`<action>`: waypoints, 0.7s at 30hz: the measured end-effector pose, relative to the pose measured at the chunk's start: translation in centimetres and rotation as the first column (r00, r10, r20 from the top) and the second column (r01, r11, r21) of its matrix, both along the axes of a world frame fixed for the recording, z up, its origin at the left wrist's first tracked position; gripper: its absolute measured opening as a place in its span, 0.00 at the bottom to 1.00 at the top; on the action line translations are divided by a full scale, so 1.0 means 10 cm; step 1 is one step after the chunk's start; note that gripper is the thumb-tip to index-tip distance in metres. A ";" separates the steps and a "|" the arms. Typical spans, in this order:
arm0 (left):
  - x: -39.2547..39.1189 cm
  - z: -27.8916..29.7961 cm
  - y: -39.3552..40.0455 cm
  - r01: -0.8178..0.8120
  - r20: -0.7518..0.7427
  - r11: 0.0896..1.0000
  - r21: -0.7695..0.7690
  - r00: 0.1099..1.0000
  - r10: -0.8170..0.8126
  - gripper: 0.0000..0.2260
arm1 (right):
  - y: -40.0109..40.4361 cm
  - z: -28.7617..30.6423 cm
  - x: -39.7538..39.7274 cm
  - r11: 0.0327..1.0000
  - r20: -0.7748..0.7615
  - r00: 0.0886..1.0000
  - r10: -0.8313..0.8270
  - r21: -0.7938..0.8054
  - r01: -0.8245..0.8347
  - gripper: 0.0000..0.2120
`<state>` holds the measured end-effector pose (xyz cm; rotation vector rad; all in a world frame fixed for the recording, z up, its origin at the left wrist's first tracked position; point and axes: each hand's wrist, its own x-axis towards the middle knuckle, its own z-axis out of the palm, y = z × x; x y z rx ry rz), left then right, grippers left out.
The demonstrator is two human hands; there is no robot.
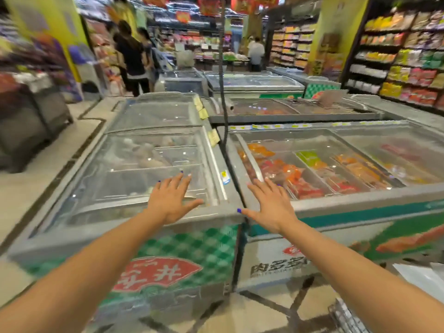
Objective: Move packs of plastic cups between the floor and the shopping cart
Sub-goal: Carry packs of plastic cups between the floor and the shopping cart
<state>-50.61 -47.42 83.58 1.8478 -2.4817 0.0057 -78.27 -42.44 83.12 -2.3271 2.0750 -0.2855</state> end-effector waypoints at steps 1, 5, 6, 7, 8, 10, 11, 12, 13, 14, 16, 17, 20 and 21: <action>0.34 0.02 0.12 -0.076 -0.016 0.997 -0.006 0.997 0.076 0.50 | -0.06 0.02 0.28 0.998 -0.013 0.998 0.067 -0.003 -0.067 0.49; 1.68 0.09 0.73 -0.298 -0.012 0.954 -0.033 0.954 0.298 0.41 | -0.17 0.11 1.60 0.956 -0.021 0.955 0.295 0.007 -0.294 0.41; 2.04 0.13 0.96 -0.365 -0.010 0.930 -0.044 0.931 0.365 0.40 | -0.15 0.13 1.99 0.929 -0.023 0.929 0.370 0.002 -0.370 0.40; 2.38 0.17 1.18 -0.438 -0.010 0.898 -0.053 0.899 0.438 0.39 | -0.12 0.16 2.38 0.898 -0.025 0.898 0.439 -0.001 -0.439 0.40; 2.71 0.20 1.42 -0.505 -0.009 0.861 -0.063 0.863 0.505 0.40 | -0.06 0.20 2.77 0.863 -0.022 0.863 0.504 -0.005 -0.505 0.41; 3.33 0.23 1.95 -0.621 -0.022 0.779 -0.087 0.783 0.621 0.44 | 0.10 0.27 3.54 0.783 -0.004 0.784 0.621 -0.023 -0.621 0.43; 3.59 0.25 2.22 -0.667 -0.034 0.740 -0.087 0.745 0.666 0.44 | 0.20 0.29 3.90 0.744 0.013 0.744 0.668 -0.029 -0.668 0.44; 3.83 0.27 2.49 -0.706 -0.041 0.702 -0.094 0.707 0.706 0.42 | 0.30 0.30 4.26 0.702 0.032 0.702 0.712 -0.028 -0.711 0.46; 4.08 0.27 2.75 -0.742 -0.040 0.662 -0.108 0.669 0.743 0.39 | 0.43 0.29 4.60 0.659 0.048 0.657 0.752 -0.030 -0.752 0.47; 4.33 0.27 3.00 -0.771 -0.038 0.623 -0.133 0.632 0.774 0.38 | 0.56 0.26 4.94 0.619 0.053 0.617 0.785 -0.033 -0.785 0.47; 4.78 0.29 3.50 -0.820 -0.025 0.550 -0.158 0.561 0.828 0.38 | 0.83 0.21 5.58 0.557 0.039 0.556 0.831 -0.046 -0.829 0.43; 5.02 0.29 3.73 -0.842 -0.015 0.516 -0.156 0.524 0.851 0.38 | 0.97 0.17 5.88 0.531 0.035 0.530 0.847 -0.050 -0.846 0.42; 5.66 0.32 4.33 -0.889 0.011 0.424 -0.173 0.429 0.903 0.39 | 1.38 0.07 6.71 0.443 0.034 0.442 0.896 -0.044 -0.895 0.41; 5.86 0.31 4.50 -0.901 0.012 0.393 -0.185 0.398 0.917 0.39 | 1.50 0.05 6.96 0.412 0.028 0.411 0.911 -0.048 -0.910 0.40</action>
